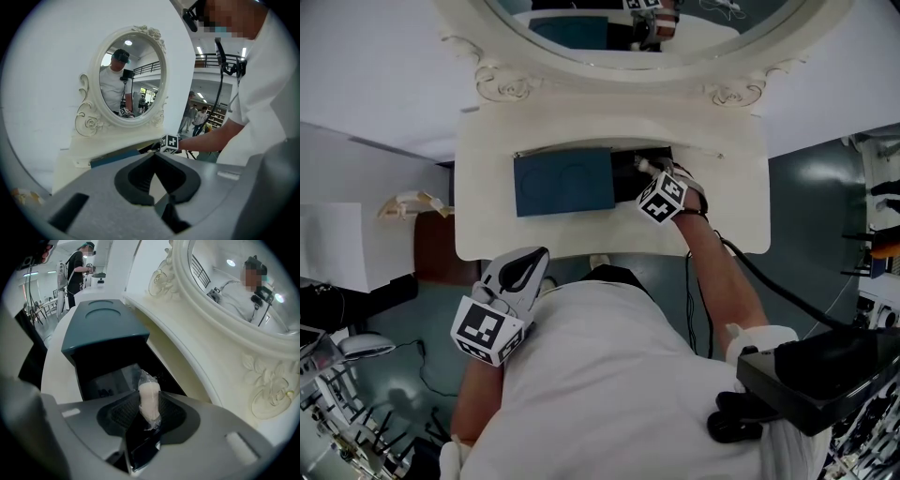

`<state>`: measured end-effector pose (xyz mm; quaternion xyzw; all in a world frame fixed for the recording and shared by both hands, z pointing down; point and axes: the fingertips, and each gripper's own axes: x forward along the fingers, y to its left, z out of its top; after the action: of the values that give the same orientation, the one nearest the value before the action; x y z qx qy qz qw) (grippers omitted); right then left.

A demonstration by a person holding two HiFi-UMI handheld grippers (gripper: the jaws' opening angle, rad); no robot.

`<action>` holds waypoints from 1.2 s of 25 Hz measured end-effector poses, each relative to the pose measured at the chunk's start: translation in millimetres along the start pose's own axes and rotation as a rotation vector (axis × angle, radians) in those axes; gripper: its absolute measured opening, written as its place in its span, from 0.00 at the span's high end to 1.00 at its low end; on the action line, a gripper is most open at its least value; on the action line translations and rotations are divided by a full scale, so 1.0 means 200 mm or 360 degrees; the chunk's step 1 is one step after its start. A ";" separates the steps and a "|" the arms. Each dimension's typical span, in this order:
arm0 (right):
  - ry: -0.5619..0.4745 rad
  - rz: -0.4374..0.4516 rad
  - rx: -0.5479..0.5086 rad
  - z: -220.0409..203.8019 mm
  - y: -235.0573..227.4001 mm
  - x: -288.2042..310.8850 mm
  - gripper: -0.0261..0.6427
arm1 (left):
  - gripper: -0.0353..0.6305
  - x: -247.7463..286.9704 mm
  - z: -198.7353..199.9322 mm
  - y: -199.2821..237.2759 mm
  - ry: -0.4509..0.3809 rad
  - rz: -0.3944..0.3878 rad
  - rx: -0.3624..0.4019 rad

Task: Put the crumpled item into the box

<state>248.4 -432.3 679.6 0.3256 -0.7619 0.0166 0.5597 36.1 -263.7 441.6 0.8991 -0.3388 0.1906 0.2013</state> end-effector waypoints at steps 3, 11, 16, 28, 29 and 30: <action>-0.0003 0.0004 0.0009 0.01 0.00 0.01 0.75 | 0.94 -0.01 0.00 0.02 -0.0003 0.0001 -0.0004; 0.0026 0.0030 0.0051 0.00 0.03 0.00 0.69 | 0.94 -0.06 -0.02 0.04 -0.0008 -0.0024 0.0009; 0.0005 -0.0002 0.0121 0.02 0.04 -0.07 0.66 | 0.94 -0.12 -0.04 0.05 -0.0014 -0.0055 0.0019; -0.0125 -0.0250 0.0297 0.15 0.25 -0.47 0.81 | 0.94 -0.40 -0.15 0.04 -0.0044 -0.0197 0.0091; -0.0130 -0.0271 0.0312 0.16 0.29 -0.51 0.84 | 0.94 -0.42 -0.16 0.04 -0.0048 -0.0213 0.0099; -0.0133 -0.0286 0.0327 0.16 0.33 -0.54 0.88 | 0.94 -0.45 -0.17 0.04 -0.0051 -0.0229 0.0106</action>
<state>203.8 -341.6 597.0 0.4486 -0.7465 0.0308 0.4904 -39.9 -205.0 429.9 0.9302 -0.2698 0.1725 0.1791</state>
